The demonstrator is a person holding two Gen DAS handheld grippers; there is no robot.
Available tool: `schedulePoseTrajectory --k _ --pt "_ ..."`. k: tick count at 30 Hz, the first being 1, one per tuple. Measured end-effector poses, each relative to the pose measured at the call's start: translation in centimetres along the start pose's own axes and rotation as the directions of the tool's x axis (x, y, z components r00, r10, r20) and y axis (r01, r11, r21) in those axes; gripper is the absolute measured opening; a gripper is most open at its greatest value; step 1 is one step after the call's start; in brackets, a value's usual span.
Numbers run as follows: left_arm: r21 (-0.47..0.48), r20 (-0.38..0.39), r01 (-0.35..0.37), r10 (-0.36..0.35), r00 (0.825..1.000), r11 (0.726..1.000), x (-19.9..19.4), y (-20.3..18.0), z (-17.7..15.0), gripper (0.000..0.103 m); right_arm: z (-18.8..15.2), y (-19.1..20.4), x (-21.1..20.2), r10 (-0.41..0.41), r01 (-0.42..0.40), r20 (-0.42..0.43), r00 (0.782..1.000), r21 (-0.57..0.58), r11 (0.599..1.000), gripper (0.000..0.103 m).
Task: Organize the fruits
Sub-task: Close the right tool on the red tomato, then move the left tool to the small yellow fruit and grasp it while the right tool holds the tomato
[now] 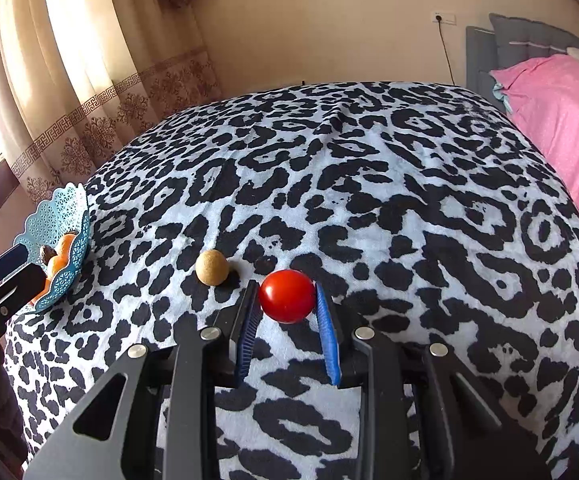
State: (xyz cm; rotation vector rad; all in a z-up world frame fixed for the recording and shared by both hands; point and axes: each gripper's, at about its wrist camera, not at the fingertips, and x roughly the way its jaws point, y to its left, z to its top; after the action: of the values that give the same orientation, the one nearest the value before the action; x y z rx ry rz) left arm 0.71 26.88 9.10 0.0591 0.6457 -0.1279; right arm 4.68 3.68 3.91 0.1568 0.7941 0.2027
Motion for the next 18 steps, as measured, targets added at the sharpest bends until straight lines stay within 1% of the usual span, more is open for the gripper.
schedulePoseTrajectory --k 6,7,11,12,14,15,17,18 --pt "0.065 -0.022 0.045 -0.044 0.999 0.997 2.0 -3.0 0.4 0.096 -0.5 -1.3 -0.1 0.005 -0.005 0.006 1.000 0.035 0.999 0.028" --pt "0.078 -0.028 0.050 -0.048 0.998 0.996 2.4 -3.5 0.4 0.094 -0.5 -1.5 -0.1 0.007 -0.007 0.006 1.000 0.040 0.999 0.028" --pt "0.121 -0.063 0.082 -0.075 0.995 0.989 4.1 -5.1 0.5 0.080 -0.7 -1.6 0.0 0.015 -0.015 0.009 1.000 0.046 0.999 0.028" --pt "0.127 -0.073 0.091 -0.082 0.994 0.988 4.5 -5.5 0.4 0.078 -0.7 -1.6 0.1 0.019 -0.019 0.007 1.000 0.048 0.999 0.028" --pt "0.133 -0.096 0.119 -0.107 0.990 0.984 5.3 -6.0 0.3 0.070 -0.8 -1.6 0.2 0.026 -0.026 0.005 1.000 0.052 0.998 0.028" --pt "0.134 -0.110 0.133 -0.118 0.987 0.982 5.7 -6.3 0.3 0.068 -0.8 -1.7 0.2 0.030 -0.030 0.004 1.000 0.054 0.998 0.028" --pt "0.135 -0.133 0.158 -0.140 0.981 0.978 6.6 -6.8 0.3 0.060 -0.9 -1.7 0.2 0.036 -0.036 0.004 0.999 0.057 0.998 0.028" --pt "0.136 -0.142 0.169 -0.150 0.978 0.976 7.0 -7.0 0.3 0.059 -0.9 -1.7 0.3 0.037 -0.037 0.005 0.999 0.058 0.998 0.028"
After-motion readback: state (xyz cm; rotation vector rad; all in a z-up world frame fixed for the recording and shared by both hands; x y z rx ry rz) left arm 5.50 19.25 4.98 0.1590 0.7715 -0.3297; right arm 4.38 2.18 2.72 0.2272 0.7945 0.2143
